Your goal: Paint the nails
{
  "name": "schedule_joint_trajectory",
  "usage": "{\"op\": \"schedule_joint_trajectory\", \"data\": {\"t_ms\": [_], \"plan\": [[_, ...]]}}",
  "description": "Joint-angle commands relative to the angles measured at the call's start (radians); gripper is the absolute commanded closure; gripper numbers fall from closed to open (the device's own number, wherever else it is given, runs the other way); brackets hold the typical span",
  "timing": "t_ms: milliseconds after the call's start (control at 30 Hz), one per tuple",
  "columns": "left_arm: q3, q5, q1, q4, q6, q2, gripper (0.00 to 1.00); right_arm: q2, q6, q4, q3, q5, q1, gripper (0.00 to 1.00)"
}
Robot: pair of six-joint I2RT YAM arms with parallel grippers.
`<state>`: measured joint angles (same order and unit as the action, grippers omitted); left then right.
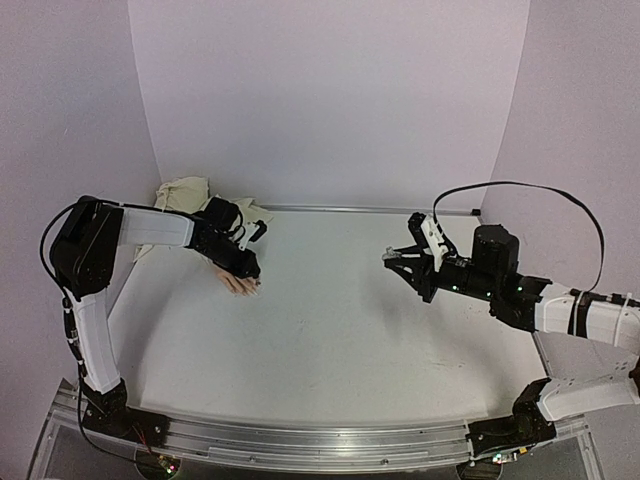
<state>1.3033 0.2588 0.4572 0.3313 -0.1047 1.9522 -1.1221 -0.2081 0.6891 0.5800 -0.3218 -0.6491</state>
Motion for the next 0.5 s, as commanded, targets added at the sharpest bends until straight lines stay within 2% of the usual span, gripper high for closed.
{"op": "schedule_joint_trajectory", "data": {"t_ms": [0,467], "plan": [[0.044,0.016,-0.005,-0.028,0.002,0.001,1.00,0.007,0.013,0.070,0.011,-0.013,0.003,1.00],[0.022,0.034,-0.003,-0.032,0.005,-0.011,1.00,0.011,0.014,0.070,0.011,-0.013,0.003,1.00]]}}
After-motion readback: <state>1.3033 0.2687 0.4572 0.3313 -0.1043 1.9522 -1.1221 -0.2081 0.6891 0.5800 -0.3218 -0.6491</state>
